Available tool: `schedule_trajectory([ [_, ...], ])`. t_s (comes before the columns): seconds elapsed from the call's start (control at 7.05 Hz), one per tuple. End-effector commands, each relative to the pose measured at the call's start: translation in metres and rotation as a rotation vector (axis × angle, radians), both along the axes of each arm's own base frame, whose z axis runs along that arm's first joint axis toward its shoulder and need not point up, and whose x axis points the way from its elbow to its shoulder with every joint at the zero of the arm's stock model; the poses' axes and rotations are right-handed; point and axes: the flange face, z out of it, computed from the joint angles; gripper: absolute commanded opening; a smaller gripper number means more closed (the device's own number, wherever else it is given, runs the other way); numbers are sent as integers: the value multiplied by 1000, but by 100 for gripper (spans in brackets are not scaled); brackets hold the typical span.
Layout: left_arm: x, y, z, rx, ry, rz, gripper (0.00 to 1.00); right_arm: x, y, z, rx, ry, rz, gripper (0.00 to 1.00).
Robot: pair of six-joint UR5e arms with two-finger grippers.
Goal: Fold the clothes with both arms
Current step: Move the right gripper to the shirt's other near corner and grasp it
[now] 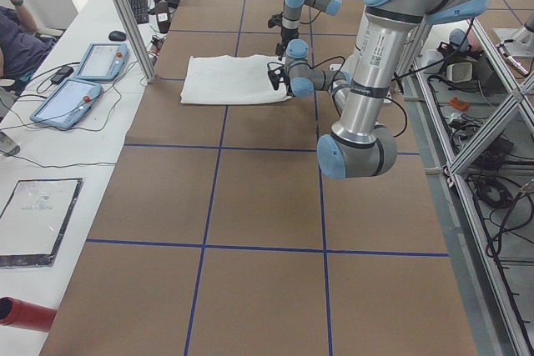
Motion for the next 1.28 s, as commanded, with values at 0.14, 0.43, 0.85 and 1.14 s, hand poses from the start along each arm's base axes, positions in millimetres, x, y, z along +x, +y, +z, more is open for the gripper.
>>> schedule_trajectory([
  [0.14, -1, -1, 0, 2, 0, -2, 0, -15, 8, 16, -13, 34, -22, 100],
  [0.43, -1, -1, 0, 0, 1, -3, 0, -25, 26, 19, -12, 38, -49, 100],
  [0.85, -2, -3, -1, 1, 2, -6, 0, -31, 30, 21, -11, 44, -56, 100],
  [1.14, -2, -3, 0, 0, -1, -6, 0, -33, 29, 25, -10, 51, -58, 100],
])
